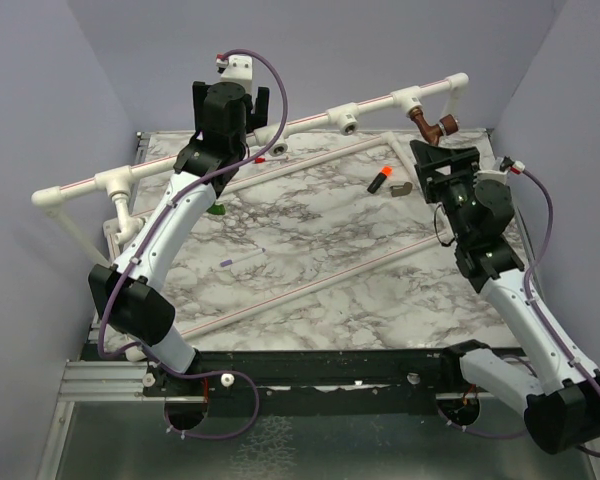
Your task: Install the water faucets
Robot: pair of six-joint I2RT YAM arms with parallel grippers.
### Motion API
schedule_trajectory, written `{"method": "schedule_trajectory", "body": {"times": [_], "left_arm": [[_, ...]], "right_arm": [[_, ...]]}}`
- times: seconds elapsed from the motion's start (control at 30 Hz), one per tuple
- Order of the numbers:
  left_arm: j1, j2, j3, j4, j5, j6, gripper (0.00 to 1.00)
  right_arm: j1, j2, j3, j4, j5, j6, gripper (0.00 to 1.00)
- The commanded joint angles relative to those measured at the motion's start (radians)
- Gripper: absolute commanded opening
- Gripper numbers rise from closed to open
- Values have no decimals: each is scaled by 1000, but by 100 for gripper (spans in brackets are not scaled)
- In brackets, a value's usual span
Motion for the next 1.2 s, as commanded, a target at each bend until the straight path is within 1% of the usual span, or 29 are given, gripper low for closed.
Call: {"method": "schedule_trajectory", "body": {"times": [0.0,0.13,0.3,0.37,0.47,0.6,0.7,0.8,0.87,1.17], "left_arm": [[-33,8,-26,-63,41,-17,97],[-34,8,-27,-63,43,-18,97],[-37,9,-27,-63,43,-18,97],[-37,10,-25,-63,43,-17,97],[-39,8,-24,-64,41,-17,97],[-39,7,-28,-63,38,-15,97],[-39,6,-28,-63,38,-14,97],[-39,8,-26,-63,39,-15,97],[-39,8,-28,-63,39,-14,97],[-40,8,-30,-60,34,-11,97]], "right_arm": [[-2,-51,32,-84,57,-168,81],[-3,-76,44,-94,102,-343,81],[-3,-73,72,-66,146,-524,86],[-3,-51,100,-61,141,-564,86],[-5,2,151,-76,134,-579,88],[-17,47,169,-51,111,-546,87],[-27,74,175,-36,94,-503,85],[-48,102,176,-40,77,-444,83],[-72,115,166,-23,39,-395,82],[-154,162,107,97,-124,-155,60]]}}
